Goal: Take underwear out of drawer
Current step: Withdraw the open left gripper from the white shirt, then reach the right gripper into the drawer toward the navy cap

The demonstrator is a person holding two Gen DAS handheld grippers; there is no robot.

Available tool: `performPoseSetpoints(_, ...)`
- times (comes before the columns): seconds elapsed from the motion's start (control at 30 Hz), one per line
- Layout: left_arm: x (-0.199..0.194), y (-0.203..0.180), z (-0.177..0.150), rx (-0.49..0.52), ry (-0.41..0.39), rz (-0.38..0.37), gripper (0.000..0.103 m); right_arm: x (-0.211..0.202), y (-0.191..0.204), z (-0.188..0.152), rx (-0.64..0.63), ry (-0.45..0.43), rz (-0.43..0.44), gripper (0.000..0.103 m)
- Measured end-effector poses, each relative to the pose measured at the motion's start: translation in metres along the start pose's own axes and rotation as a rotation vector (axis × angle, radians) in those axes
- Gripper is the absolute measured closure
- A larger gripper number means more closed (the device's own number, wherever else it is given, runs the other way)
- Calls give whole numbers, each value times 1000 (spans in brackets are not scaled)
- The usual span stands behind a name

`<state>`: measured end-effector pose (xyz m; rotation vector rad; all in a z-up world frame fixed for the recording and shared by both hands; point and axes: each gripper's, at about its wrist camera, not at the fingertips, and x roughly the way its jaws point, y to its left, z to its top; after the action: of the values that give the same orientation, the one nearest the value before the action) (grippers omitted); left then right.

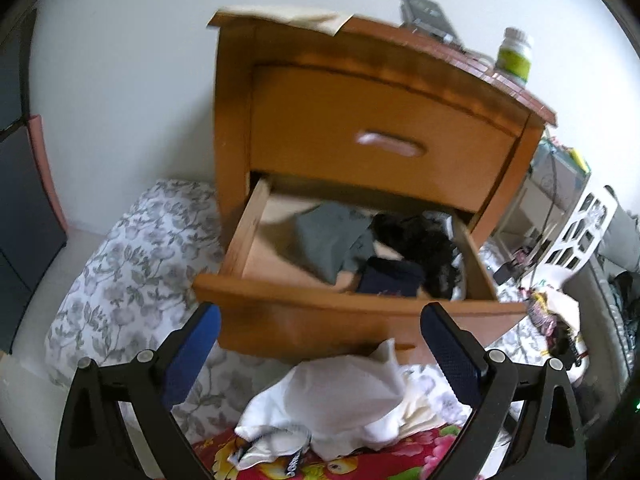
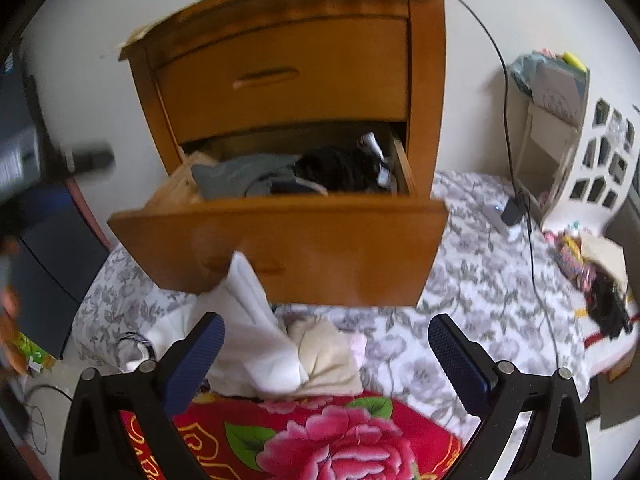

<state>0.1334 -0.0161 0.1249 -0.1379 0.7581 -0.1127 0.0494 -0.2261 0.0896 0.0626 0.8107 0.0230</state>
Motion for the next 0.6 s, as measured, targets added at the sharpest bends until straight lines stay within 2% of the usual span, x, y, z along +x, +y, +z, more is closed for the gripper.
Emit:
performPoseSetpoints(0.07,4,6,-6,0,7,9,3,-4,1,16,-28,-17,5,0)
performPoseSetpoints(0.2,6,13,-17,35,-3,54,3,-15,-7,57,-22,-38,67,0)
performPoseSetpoints(0.33,10,18,-24,50,-4,51,3,-21,-13,103,-46,-61,54,0)
performPoseSetpoints(0.6,22,23,-27,48,12,21,3,-5,-10,165,-75,3,73,0)
